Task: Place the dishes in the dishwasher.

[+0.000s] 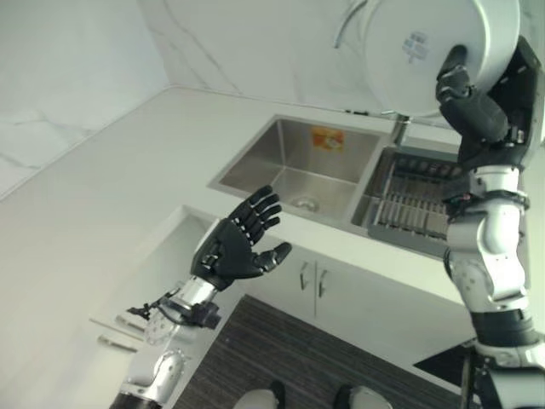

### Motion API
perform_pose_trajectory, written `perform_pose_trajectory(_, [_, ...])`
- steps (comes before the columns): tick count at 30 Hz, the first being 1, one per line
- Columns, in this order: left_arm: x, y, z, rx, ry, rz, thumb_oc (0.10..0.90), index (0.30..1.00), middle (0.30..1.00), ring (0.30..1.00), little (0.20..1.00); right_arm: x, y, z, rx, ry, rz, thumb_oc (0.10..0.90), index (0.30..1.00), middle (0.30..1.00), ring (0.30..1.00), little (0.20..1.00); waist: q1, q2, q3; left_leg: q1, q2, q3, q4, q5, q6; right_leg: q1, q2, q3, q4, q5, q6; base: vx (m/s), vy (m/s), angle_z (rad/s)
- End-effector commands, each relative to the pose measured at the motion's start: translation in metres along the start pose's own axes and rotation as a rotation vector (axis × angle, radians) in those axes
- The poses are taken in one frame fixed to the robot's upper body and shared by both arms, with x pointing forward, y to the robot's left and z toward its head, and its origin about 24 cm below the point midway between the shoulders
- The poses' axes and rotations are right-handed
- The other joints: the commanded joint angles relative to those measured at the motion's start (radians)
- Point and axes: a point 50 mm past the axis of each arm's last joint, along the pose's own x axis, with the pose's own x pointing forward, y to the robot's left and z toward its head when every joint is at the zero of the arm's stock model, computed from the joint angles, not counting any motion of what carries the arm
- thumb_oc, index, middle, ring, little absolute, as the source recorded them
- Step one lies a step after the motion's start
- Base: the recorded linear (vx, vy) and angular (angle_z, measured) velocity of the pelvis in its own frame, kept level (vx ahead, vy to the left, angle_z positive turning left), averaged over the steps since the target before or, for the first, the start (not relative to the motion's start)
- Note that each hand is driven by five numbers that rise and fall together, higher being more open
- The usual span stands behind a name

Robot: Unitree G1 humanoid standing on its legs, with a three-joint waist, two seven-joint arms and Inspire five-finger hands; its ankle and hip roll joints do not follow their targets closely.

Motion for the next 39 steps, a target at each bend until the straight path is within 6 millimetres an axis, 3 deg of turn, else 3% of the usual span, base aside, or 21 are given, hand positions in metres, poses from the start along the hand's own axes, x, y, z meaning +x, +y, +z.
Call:
perform_pose_trajectory(1, [0.008, -0.015, 0.051, 0.067, -0.267, -0.121, 0.8, 0.9, 0.9, 0.9, 0.9, 0.017, 0.004, 0.058, 0.023, -0.339, 0.033, 0.4, 0.3, 0.3, 0.3, 0.3, -0.009, -0.018, -0.062, 0.001, 0.008, -0.035, 0.111, -0.216, 0.006, 0.08, 0.001, 0.121, -0.144, 0.006, 0.13, -0.05, 0.157, -0.42])
perform_pose_trajectory(6, [0.011, -0.024, 0.05, 0.053, -0.251, -0.203, 0.8, 0.9, 0.9, 0.9, 0.9, -0.005, -0.01, 0.059, 0.026, -0.342, -0.014, 0.4, 0.3, 0.3, 0.3, 0.3, -0.058, -0.032, -0.029, 0.016, -0.029, 0.005, 0.111, -0.248, 0.045, 0.01, -0.036, 0.161, -0.144, 0.084, 0.177, -0.07, 0.2, -0.49])
perform_pose_trajectory(10, [0.013, -0.037, 0.042, 0.018, -0.207, -0.312, 0.8, 0.9, 0.9, 0.9, 0.9, -0.015, -0.016, 0.06, 0.027, -0.324, -0.022, 0.4, 0.3, 0.3, 0.3, 0.3, -0.098, -0.034, -0.014, 0.021, -0.057, 0.024, 0.111, -0.268, 0.061, -0.035, -0.055, 0.189, -0.144, 0.14, 0.187, -0.05, 0.237, -0.64])
perform_pose_trajectory(11, [0.012, -0.042, 0.04, 0.012, -0.191, -0.362, 0.8, 0.9, 0.9, 0.9, 0.9, -0.016, -0.016, 0.06, 0.027, -0.322, -0.017, 0.4, 0.3, 0.3, 0.3, 0.3, -0.101, -0.035, -0.012, 0.022, -0.057, 0.04, 0.111, -0.274, 0.062, -0.048, -0.067, 0.172, -0.144, 0.158, 0.192, -0.08, 0.201, -1.06])
perform_pose_trajectory(12, [0.013, -0.053, 0.036, 0.019, -0.142, -0.453, 0.8, 0.9, 0.9, 0.9, 0.9, -0.017, -0.012, 0.06, 0.048, -0.343, 0.0, 0.4, 0.3, 0.3, 0.3, 0.3, -0.089, -0.034, 0.0, 0.038, -0.038, 0.1, 0.111, -0.286, 0.061, -0.04, -0.118, 0.041, -0.144, 0.228, 0.209, -0.12, 0.132, -1.03])
perform_pose_trajectory(13, [0.013, -0.055, 0.035, 0.019, -0.129, -0.478, 0.8, 0.9, 0.9, 0.9, 0.9, -0.017, -0.011, 0.061, 0.045, -0.352, 0.004, 0.4, 0.3, 0.3, 0.3, 0.3, -0.087, -0.036, 0.002, 0.035, -0.036, 0.112, 0.111, -0.278, 0.061, -0.038, -0.128, 0.02, -0.144, 0.239, 0.206, -0.14, 0.095, -1.5])
perform_pose_trajectory(14, [0.013, -0.061, 0.029, 0.022, -0.072, -0.553, 0.8, 0.9, 0.9, 0.9, 0.9, -0.015, -0.008, 0.061, 0.059, -0.355, 0.021, 0.4, 0.3, 0.3, 0.3, 0.3, -0.079, -0.023, 0.007, 0.046, -0.016, 0.138, 0.111, -0.28, 0.062, -0.003, -0.136, -0.021, -0.144, 0.231, 0.201, -0.09, 0.031, -1.36])
perform_pose_trajectory(15, [0.013, -0.061, 0.029, 0.022, -0.072, -0.553, 0.8, 0.9, 0.9, 0.9, 0.9, -0.015, -0.008, 0.061, 0.059, -0.355, 0.021, 0.4, 0.3, 0.3, 0.3, 0.3, -0.079, -0.023, 0.007, 0.046, -0.016, 0.138, 0.111, -0.28, 0.062, -0.003, -0.136, -0.021, -0.144, 0.231, 0.201, -0.22, 0.04, -1.4])
perform_pose_trajectory(16, [0.014, -0.071, 0.018, 0.042, 0.023, -0.674, 0.8, 0.9, 0.9, 0.9, 0.9, -0.015, -0.004, 0.063, 0.102, -0.373, 0.058, 0.4, 0.3, 0.3, 0.3, 0.3, -0.073, 0.004, 0.002, 0.033, 0.015, 0.174, 0.111, -0.259, 0.068, 0.07, -0.144, -0.046, -0.144, 0.201, 0.171, -0.24, 0.004, -1.03])
perform_pose_trajectory(17, [0.014, -0.076, 0.01, 0.028, 0.066, -0.716, 0.8, 0.9, 0.9, 0.9, 0.9, -0.017, 0.001, 0.062, 0.126, -0.381, 0.085, 0.4, 0.3, 0.3, 0.3, 0.3, -0.073, 0.011, -0.002, 0.024, 0.026, 0.194, 0.111, -0.253, 0.073, 0.106, -0.156, -0.041, -0.144, 0.183, 0.161, -0.28, -0.013, -0.27])
perform_pose_trajectory(21, [0.013, -0.084, -0.012, 0.008, 0.203, -0.799, 0.8, 0.9, 0.9, 0.9, 0.9, -0.025, 0.015, 0.062, 0.161, -0.386, 0.121, 0.4, 0.3, 0.3, 0.3, 0.3, -0.078, 0.008, -0.017, 0.004, 0.039, 0.217, 0.111, -0.244, 0.069, 0.129, -0.178, 0.001, -0.144, 0.12, 0.172, -0.1, -0.123, -0.66])
perform_pose_trajectory(23, [0.007, -0.084, -0.025, -0.031, 0.272, -0.775, 0.8, 0.9, 0.9, 0.9, 0.9, -0.032, 0.024, 0.056, 0.199, -0.326, 0.189, 0.4, 0.3, 0.3, 0.3, 0.3, -0.078, 0.004, -0.025, 0.015, 0.062, 0.256, 0.111, -0.237, 0.063, 0.13, -0.172, -0.005, -0.144, 0.082, 0.187, -0.05, -0.287, -1.1])
perform_pose_trajectory(28, [0.0, -0.083, -0.041, -0.064, 0.322, -0.702, 0.8, 0.9, 0.9, 0.9, 0.9, -0.038, 0.024, 0.051, 0.201, -0.276, 0.217, 0.4, 0.3, 0.3, 0.3, 0.3, -0.088, -0.006, -0.024, 0.019, 0.098, 0.266, 0.111, -0.221, 0.041, 0.122, -0.136, 0.004, -0.144, 0.045, 0.188, -0.03, -0.22, -0.48])
perform_pose_trajectory(31, [-0.009, -0.069, -0.062, -0.055, 0.411, -0.561, 0.8, 0.9, 0.9, 0.9, 0.9, -0.041, 0.018, 0.048, 0.171, -0.249, 0.225, 0.4, 0.3, 0.3, 0.3, 0.3, -0.097, -0.013, -0.029, 0.014, 0.132, 0.269, 0.111, -0.196, 0.016, 0.118, -0.103, 0.002, -0.144, 0.013, 0.183, -0.01, -0.267, 0.06])
perform_pose_trajectory(33, [-0.028, -0.047, -0.095, -0.026, 0.537, -0.361, 0.8, 0.9, 0.9, 0.9, 0.9, -0.043, 0.011, 0.045, 0.133, -0.217, 0.19, 0.4, 0.3, 0.3, 0.3, 0.3, -0.108, -0.015, -0.032, 0.007, 0.17, 0.275, 0.111, -0.168, -0.011, 0.115, -0.077, -0.01, -0.144, -0.004, 0.166, -0.02, -0.343, 0.0])
perform_pose_trajectory(39, [-0.085, -0.012, -0.149, -0.094, 0.795, -0.003, 0.8, 0.9, 0.9, 0.9, 0.9, -0.049, -0.007, 0.036, 0.131, -0.138, 0.148, 0.4, 0.3, 0.3, 0.3, 0.3, -0.137, -0.012, -0.041, 0.002, 0.223, 0.286, 0.111, -0.133, -0.048, 0.11, -0.039, -0.023, -0.144, -0.021, 0.129, 0.01, -0.196, -0.01])
